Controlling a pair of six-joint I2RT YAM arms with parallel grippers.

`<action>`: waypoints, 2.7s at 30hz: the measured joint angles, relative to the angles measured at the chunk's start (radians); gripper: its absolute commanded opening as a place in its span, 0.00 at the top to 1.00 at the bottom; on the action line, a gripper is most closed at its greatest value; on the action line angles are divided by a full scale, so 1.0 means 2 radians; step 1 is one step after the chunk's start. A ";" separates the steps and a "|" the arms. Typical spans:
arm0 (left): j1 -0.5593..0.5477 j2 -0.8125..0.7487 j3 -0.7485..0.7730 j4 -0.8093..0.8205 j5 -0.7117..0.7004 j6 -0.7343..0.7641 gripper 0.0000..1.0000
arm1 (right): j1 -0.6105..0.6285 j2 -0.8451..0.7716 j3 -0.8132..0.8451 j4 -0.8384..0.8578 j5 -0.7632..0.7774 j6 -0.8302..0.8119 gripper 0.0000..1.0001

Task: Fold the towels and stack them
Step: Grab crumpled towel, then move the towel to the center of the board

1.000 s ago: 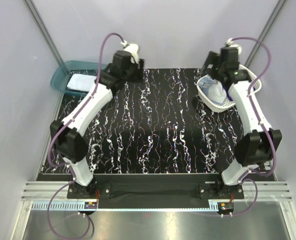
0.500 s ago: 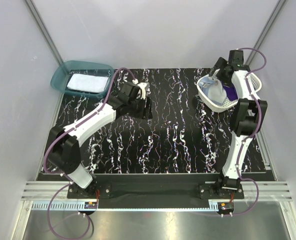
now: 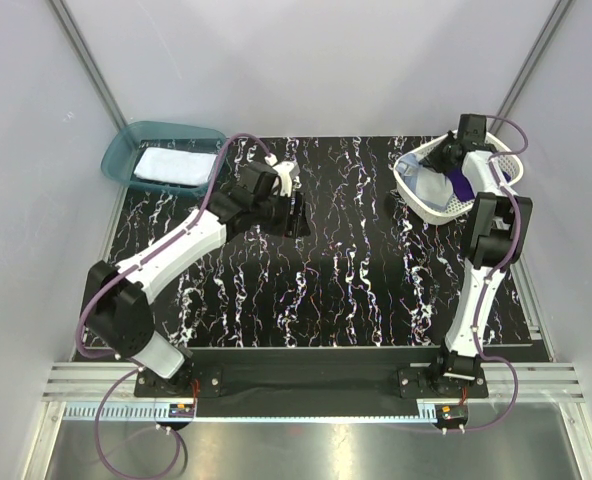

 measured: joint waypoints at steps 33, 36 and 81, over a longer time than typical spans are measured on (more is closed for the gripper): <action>0.004 -0.308 -0.020 -0.092 -0.170 0.006 0.27 | 0.270 -0.534 -0.157 -0.033 -0.203 0.038 1.00; 0.011 -0.315 -0.053 -0.098 -0.172 -0.002 0.26 | 0.292 -0.578 -0.346 -0.015 -0.188 0.042 1.00; -0.044 -0.116 -0.217 0.061 -0.045 0.056 0.33 | 0.249 -0.409 -0.522 0.039 -0.032 0.047 1.00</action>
